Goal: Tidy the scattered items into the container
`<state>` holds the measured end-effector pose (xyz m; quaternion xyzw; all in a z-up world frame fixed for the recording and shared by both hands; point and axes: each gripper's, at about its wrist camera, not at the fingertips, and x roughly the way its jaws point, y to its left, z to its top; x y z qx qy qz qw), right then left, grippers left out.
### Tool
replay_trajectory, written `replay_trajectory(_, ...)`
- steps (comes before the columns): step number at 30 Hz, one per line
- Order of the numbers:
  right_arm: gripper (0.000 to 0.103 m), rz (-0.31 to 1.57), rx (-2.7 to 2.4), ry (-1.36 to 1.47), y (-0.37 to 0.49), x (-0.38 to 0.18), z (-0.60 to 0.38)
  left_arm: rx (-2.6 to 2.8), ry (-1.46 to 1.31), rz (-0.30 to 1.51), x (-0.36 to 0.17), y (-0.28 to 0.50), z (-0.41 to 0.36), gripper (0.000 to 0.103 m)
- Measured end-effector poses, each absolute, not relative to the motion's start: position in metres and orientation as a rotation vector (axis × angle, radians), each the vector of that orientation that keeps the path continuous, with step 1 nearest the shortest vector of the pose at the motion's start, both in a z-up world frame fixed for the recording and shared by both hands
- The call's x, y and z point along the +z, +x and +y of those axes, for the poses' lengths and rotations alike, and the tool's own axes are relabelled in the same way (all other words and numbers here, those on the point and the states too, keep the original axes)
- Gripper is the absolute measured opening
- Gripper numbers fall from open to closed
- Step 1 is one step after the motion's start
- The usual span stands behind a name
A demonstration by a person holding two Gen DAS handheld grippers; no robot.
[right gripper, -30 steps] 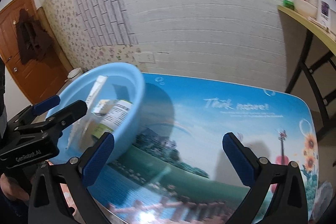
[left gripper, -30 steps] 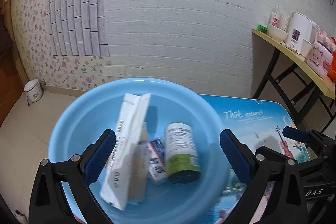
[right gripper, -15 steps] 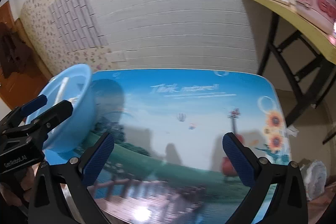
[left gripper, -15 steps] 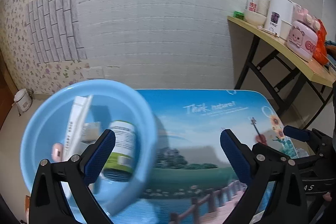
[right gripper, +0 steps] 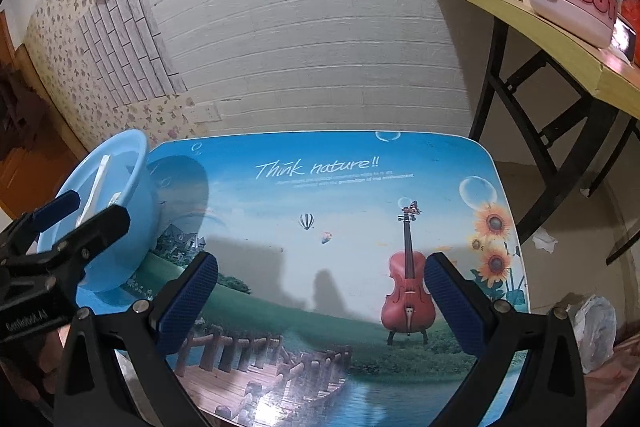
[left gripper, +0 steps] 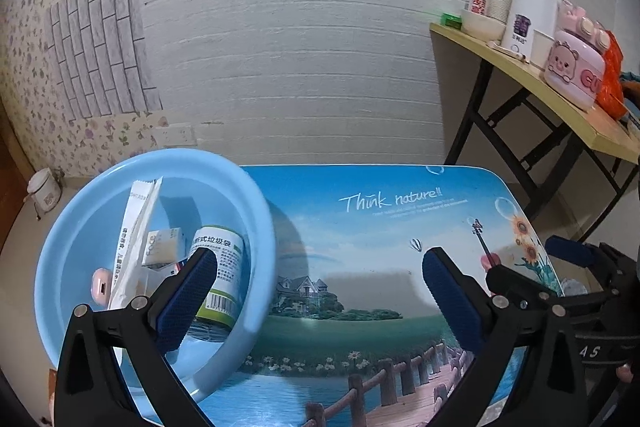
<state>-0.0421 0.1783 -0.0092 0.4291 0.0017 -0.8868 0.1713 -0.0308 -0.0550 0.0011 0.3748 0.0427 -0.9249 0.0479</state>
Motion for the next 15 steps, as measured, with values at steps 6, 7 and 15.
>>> replay_trajectory(6, 0.103, 0.021, -2.520, 1.226, -0.0410, -0.0091, 0.1753, -2.813, 1.162, 0.128, -0.0001, -0.0309, -0.0549, 0.103)
replay_trajectory(7, 0.103, 0.019, -2.524, 1.229, -0.0415, -0.0092, 0.1762, -2.817, 1.162, 0.124, 0.0002, -0.0306, -0.0536, 0.103)
replay_trajectory(15, 0.103, 0.008, -2.535, 1.235, -0.0415, -0.0088, 0.1810, -2.825, 1.157, 0.108, 0.0017, -0.0312, -0.0504, 0.103)
